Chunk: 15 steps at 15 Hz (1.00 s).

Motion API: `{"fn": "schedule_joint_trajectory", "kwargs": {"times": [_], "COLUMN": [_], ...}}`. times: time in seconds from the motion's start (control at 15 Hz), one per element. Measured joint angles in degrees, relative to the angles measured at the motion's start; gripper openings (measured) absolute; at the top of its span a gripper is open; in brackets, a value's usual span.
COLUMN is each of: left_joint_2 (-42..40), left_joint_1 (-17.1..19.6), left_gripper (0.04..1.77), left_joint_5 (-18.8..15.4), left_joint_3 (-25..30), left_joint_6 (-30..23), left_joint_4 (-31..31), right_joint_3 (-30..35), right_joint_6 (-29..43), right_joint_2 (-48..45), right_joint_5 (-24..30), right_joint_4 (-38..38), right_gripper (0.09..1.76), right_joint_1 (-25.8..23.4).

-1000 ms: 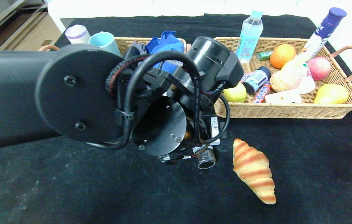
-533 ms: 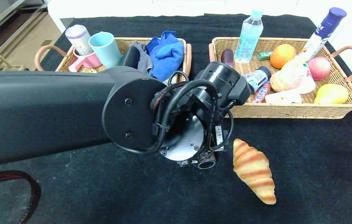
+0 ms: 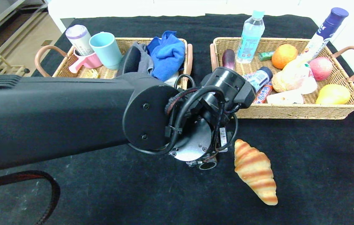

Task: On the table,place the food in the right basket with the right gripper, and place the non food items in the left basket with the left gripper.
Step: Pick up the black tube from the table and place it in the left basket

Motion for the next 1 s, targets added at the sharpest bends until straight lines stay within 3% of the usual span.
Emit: {"fn": "schedule_joint_trajectory", "kwargs": {"times": [1.0], "left_joint_2": [2.38], "left_joint_1": [0.13], "left_gripper": [1.72], "left_joint_5": [0.80], "left_joint_3": [-0.72], "left_joint_6": [0.07], "left_joint_4": [0.22], "right_joint_3": [0.20], "right_joint_6": [0.09], "right_joint_2": [-0.55], "right_joint_5": [-0.13], "right_joint_4": [-0.09], "right_gripper": [1.71], "right_joint_1": [-0.09]}}
